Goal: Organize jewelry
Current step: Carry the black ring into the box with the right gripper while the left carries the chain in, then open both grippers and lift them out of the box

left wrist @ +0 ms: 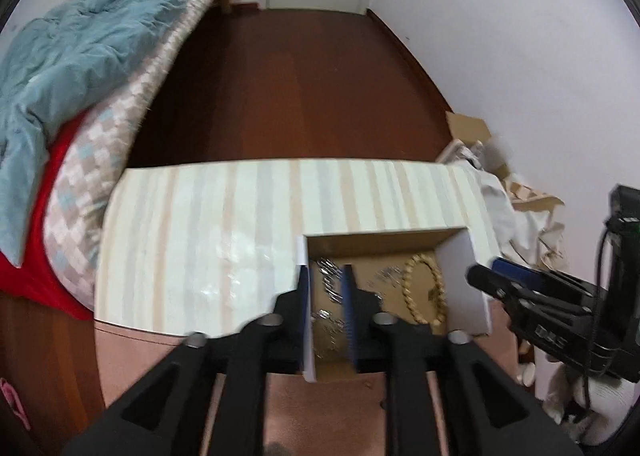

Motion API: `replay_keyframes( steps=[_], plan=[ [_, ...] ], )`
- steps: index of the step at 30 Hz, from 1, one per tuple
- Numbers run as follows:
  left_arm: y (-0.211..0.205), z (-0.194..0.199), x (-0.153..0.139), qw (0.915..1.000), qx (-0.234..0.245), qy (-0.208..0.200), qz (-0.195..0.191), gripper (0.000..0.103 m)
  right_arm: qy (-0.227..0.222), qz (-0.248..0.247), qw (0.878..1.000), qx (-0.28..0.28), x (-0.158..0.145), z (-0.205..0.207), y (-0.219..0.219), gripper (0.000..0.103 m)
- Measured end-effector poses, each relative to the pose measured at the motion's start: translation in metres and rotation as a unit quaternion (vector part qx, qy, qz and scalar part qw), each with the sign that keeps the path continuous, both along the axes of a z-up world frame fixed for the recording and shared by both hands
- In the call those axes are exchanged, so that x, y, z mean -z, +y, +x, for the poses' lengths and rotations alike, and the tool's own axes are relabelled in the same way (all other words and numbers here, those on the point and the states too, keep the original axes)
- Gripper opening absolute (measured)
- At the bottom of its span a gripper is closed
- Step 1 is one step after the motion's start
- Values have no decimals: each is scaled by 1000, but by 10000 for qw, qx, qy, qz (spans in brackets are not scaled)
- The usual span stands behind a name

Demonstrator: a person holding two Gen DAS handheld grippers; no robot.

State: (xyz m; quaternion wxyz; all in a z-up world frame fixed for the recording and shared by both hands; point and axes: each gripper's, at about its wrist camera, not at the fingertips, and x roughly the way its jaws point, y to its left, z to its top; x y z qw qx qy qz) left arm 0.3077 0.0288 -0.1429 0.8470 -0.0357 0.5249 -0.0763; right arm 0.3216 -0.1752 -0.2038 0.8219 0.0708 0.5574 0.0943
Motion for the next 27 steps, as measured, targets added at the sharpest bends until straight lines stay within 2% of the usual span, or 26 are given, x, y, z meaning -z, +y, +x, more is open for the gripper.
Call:
replay_keyframes(
  steps=[1,2,3,5,7,9,10,13,15,17,27],
  plan=[
    [2,-1,-2,9999,-64,-104,107,43,-21,-7,10000,18,-1,0,-1,52],
    [3,-3,-5,9995,-132,-185,199,66,-30,-7,10000,23,-2,-1,-3,53],
    [3,-5,-7,9989,-211,-286,314,77,-40,-32,10000,41,-3,-1,-3,53],
    [5,-9,-11,9972,-320,-461,488,78,-135,-178,9997,73,-7,-5,-4,53],
    [6,-12,-10,9956,-401,-497,681,83,-187,-328,9992,113,-10,-9,-3,55],
    [8,-19,-8,9938,-505,-565,815,90,-239,-524,9982,135,-11,-14,-1,65],
    [10,-22,-6,9930,-542,-601,861,91,-272,-632,9975,160,-11,-17,-1,68],
    [13,-28,-1,9921,-599,-582,934,102,-333,-869,9954,219,-11,-26,0,79],
    [14,-35,3,9916,-645,-574,964,103,-378,-1032,9936,250,-10,-31,2,93],
    [14,-43,8,9907,-677,-600,1017,103,-423,-1279,9906,250,-10,-38,6,100],
    [5,-79,9,9889,-639,-649,1170,103,-536,-1440,9878,241,-17,-70,19,103]
  ],
)
